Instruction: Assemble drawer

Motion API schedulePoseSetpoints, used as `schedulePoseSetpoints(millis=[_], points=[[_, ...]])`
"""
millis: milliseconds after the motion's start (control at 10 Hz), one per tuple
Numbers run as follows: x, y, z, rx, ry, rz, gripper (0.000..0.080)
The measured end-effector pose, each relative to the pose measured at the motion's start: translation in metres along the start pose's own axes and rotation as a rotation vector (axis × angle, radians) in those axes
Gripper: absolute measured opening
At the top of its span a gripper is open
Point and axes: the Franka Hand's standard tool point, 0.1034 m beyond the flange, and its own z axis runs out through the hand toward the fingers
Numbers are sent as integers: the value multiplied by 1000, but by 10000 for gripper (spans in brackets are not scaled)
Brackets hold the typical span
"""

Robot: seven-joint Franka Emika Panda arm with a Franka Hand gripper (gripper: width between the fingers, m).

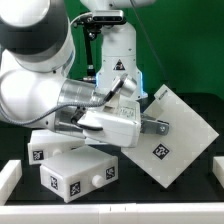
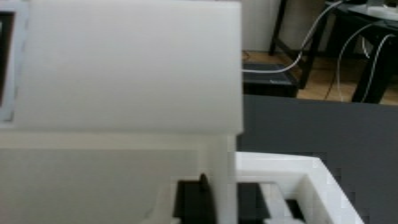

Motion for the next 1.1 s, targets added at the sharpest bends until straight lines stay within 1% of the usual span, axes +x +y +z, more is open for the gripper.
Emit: schedulePoseSetpoints(millis=[200,300,500,700,900,1100], points=[[8,6,-3,-5,-116,30,34],[8,4,-1,-6,-115,43,35],[3,-5,14,-23,-109,61,34],[7,-15,18,-28,-110,61,34],[7,-19,28,-33,-100,59,34],[7,-19,28,-32,-99,58,34]])
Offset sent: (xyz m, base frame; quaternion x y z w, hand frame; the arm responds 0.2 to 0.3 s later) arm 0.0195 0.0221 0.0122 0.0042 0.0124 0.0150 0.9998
